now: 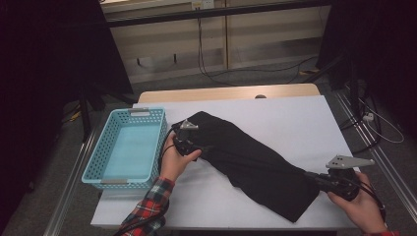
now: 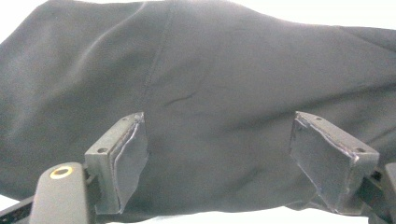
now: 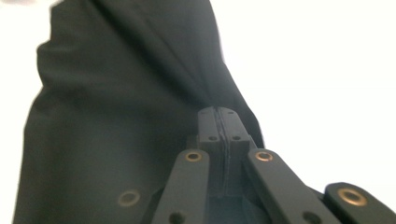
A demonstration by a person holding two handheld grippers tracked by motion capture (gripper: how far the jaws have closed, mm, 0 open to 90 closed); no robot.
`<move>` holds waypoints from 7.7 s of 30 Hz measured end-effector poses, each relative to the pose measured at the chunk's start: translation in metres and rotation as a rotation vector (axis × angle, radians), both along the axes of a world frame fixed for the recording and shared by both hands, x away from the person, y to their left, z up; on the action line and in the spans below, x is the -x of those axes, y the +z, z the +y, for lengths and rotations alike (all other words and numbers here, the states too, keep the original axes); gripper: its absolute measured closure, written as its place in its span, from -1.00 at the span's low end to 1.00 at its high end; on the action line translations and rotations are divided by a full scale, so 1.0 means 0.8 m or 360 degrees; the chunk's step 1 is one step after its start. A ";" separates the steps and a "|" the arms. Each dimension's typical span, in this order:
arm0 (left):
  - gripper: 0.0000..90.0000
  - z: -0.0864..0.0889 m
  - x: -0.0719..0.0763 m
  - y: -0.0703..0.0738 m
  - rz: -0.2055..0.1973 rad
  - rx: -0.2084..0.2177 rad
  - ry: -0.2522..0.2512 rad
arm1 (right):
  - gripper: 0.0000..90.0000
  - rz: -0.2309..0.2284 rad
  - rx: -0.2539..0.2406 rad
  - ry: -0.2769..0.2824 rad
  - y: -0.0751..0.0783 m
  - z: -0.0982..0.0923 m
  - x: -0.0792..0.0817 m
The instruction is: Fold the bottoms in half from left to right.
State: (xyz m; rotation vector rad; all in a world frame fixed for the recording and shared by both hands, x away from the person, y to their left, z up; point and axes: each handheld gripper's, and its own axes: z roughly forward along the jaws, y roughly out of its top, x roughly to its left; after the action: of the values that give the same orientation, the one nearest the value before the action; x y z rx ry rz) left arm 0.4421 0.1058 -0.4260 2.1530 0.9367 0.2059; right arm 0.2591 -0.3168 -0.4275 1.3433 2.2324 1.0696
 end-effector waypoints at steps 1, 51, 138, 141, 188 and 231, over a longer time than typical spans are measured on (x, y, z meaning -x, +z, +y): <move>-0.56 0.000 0.000 0.000 0.0001 0.0000 -0.0001 | 0.99 0.0002 0.0005 -0.0006 0.000 0.000 0.001; -0.56 -0.003 -0.002 0.001 -0.0002 -0.0011 -0.0010 | 0.99 0.0132 -0.0044 -0.0177 -0.009 -0.022 -0.042; -0.69 0.014 0.010 0.003 -0.0013 -0.0019 0.0014 | 0.95 -0.0061 0.0063 0.0580 -0.024 0.182 -0.054; -0.69 0.016 0.008 0.002 -0.0016 -0.0020 0.0022 | 0.95 -0.0068 -0.0010 0.0597 -0.011 0.173 -0.045; -0.69 0.006 0.001 -0.001 -0.0009 -0.0035 -0.0008 | 1.00 -0.0005 0.0189 -0.0075 -0.030 0.029 -0.099; -0.68 0.024 -0.013 0.008 -0.0035 -0.0022 0.0138 | -0.10 -0.0050 0.0016 -0.0058 -0.016 0.032 -0.093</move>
State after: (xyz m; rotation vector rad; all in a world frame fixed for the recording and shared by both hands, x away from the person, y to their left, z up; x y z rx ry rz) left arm 0.4522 0.1254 -0.4193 2.1205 1.0197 0.2791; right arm 0.3336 -0.2912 -0.4406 1.3487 2.1796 1.0581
